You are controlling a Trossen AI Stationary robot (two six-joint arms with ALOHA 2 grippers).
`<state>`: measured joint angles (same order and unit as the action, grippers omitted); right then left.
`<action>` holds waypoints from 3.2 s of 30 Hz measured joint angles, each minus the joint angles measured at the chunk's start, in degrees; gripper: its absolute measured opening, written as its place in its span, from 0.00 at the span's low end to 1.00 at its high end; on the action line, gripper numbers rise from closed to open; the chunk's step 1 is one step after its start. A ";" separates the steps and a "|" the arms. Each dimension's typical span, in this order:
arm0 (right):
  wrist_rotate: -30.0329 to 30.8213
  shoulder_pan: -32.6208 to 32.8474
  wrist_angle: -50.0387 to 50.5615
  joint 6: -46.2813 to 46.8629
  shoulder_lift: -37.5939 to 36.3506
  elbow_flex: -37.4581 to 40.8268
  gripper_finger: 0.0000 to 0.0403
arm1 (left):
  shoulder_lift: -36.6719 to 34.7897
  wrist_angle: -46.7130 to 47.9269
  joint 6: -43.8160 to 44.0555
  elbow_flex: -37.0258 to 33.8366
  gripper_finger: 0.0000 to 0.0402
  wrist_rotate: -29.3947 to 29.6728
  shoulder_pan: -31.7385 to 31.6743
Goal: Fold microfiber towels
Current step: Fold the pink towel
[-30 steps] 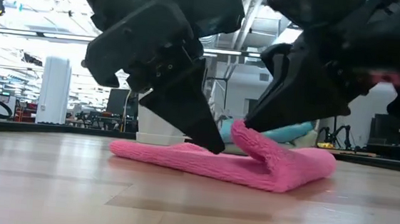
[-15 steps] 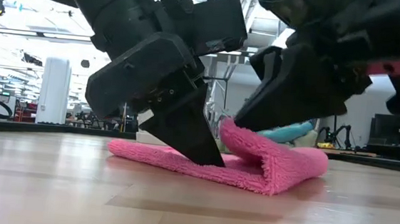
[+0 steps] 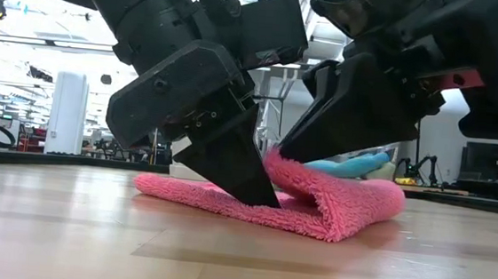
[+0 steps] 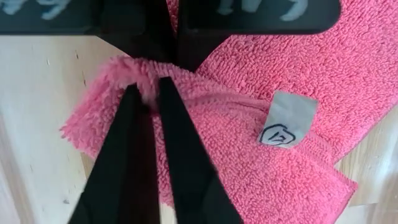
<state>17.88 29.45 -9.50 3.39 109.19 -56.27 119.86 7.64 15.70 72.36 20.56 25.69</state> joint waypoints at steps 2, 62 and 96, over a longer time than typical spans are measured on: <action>0.02 -0.06 0.00 0.01 0.00 0.00 0.20 | 0.01 0.01 0.00 0.00 0.00 0.00 0.00; 21.08 4.43 -31.70 6.91 10.21 8.70 0.08 | -3.05 28.03 1.80 12.14 0.00 2.66 0.75; 42.94 9.05 -14.36 27.71 11.35 8.70 0.04 | -2.55 -12.85 12.53 -8.94 0.00 17.64 7.67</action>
<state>60.82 38.50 -23.86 31.10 120.54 -47.57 117.32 -5.21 28.23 63.42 38.20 33.36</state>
